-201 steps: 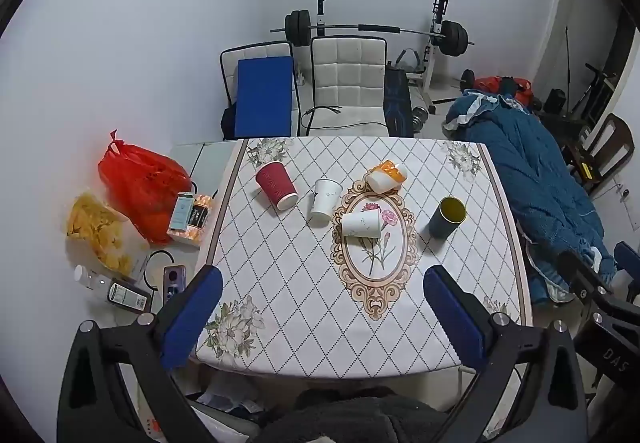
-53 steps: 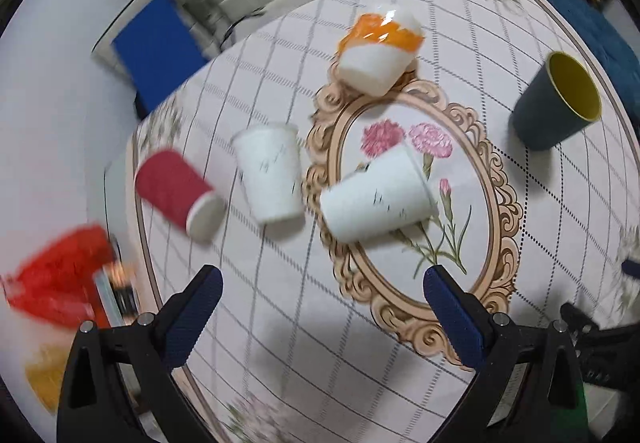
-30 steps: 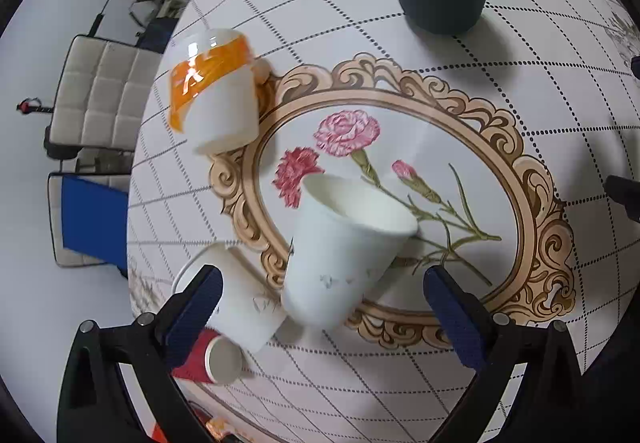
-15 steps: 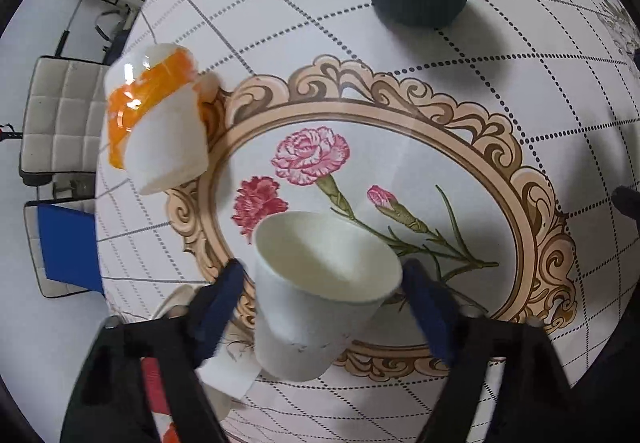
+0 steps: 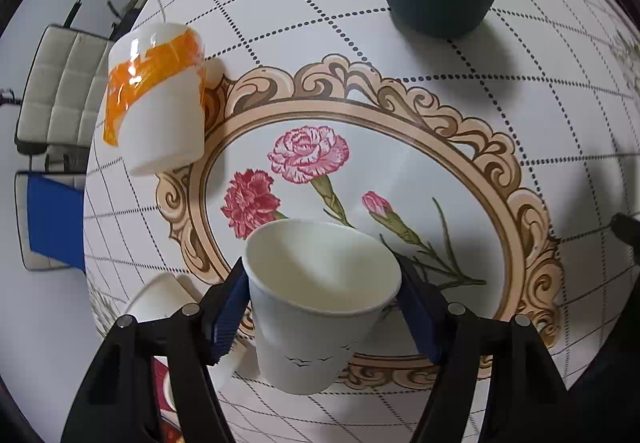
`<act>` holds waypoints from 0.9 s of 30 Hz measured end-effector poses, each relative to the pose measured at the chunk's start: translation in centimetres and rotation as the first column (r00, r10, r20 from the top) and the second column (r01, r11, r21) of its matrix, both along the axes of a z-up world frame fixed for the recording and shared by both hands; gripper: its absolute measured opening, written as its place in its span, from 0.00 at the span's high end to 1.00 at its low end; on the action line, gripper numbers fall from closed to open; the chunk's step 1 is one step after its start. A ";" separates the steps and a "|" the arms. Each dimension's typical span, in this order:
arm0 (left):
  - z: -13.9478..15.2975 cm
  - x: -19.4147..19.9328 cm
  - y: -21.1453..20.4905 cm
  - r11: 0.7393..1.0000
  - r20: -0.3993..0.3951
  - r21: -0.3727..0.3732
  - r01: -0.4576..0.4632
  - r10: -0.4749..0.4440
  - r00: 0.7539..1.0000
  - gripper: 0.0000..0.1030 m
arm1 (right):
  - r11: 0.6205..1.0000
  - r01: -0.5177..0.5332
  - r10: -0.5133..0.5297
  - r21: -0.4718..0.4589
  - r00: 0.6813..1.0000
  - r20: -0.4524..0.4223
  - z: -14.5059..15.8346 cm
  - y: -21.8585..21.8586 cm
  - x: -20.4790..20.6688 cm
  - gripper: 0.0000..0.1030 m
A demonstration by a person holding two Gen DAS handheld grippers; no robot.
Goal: Flip cup upside down
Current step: 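Grasp the lying white paper cup with the left gripper and tilt it upright, then carry the upright cup and lower it onto the table, open left gripper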
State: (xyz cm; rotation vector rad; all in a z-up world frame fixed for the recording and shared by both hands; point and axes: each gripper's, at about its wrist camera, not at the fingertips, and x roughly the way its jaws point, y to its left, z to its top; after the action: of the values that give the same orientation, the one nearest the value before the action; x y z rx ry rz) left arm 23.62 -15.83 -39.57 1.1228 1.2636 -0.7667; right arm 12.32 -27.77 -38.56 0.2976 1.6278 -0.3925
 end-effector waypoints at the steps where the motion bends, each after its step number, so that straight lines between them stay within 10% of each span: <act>1: 0.1 0.0 0.1 1.000 -0.001 -0.003 -0.013 0.013 1.000 0.34 | 1.000 -0.002 0.002 -0.001 1.000 0.002 0.0 0.0 -0.1 0.00; 16: 3.6 -0.7 4.9 0.924 -0.126 -0.084 -0.373 0.362 0.924 0.34 | 0.998 -0.058 0.058 0.000 0.997 0.047 2.2 1.3 -1.0 0.00; 27: 5.2 -4.8 13.4 0.713 -0.250 -0.087 -0.696 0.660 0.708 0.34 | 0.982 -0.191 0.190 0.001 0.979 0.077 4.1 4.7 -2.8 0.00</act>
State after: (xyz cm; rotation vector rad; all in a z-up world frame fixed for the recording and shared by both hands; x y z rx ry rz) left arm 18.83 -2.39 -34.35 0.3595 1.6089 -0.4069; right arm 9.49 -23.12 -34.42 0.1593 1.5670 -0.2253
